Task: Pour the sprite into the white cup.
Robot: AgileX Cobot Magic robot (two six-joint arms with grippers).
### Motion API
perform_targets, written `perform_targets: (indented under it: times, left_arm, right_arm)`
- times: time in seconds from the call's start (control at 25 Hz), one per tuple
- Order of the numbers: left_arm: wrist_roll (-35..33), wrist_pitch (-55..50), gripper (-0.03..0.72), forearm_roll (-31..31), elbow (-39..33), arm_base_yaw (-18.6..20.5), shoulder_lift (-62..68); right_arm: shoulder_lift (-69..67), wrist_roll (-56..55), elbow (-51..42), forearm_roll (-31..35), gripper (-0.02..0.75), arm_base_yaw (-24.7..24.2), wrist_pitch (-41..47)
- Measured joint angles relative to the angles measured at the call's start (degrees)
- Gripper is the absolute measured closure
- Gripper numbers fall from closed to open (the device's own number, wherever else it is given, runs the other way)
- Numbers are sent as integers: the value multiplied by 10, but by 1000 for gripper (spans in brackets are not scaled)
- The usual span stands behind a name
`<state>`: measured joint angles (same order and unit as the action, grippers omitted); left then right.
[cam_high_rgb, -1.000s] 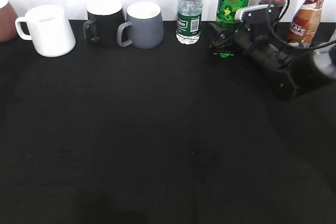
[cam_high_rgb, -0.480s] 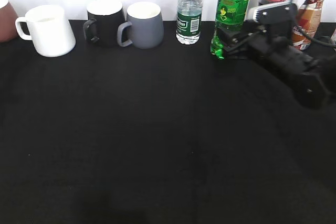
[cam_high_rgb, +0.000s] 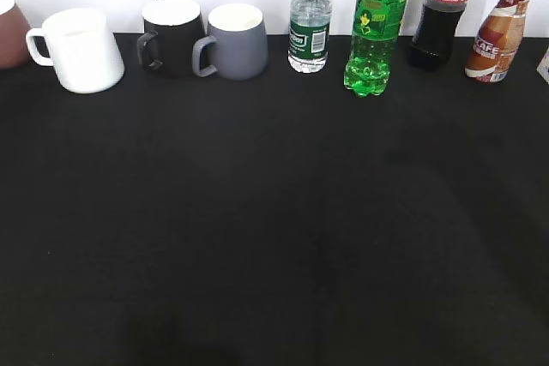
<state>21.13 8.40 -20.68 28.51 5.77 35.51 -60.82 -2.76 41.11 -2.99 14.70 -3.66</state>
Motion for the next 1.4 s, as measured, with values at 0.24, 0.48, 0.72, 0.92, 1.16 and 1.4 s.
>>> perform_targets:
  times: [0.24, 0.48, 0.72, 0.92, 1.16, 1.4]
  left_arm:
    - [-22, -307, 439, 15, 6, 0, -266]
    - [-172, -646, 437, 158, 115, 0, -302]
    - [-189, -699, 449, 164, 102, 0, -359]
    - [-189, -690, 449, 200, 23, 0, -359]
    - [-189, -690, 449, 200, 23, 0, -359]
    - [-189, -690, 449, 200, 23, 0, -359]
  right_arm:
    - [284, 61, 3, 52, 485, 0, 323]
    - [429, 129, 3, 139, 485, 0, 590]
    - [505, 142, -86, 147, 485, 1, 632]
    - [515, 124, -123, 130, 485, 1, 631]
    - [516, 102, -124, 116, 496, 1, 633]
    - [516, 101, -124, 116, 496, 1, 633]
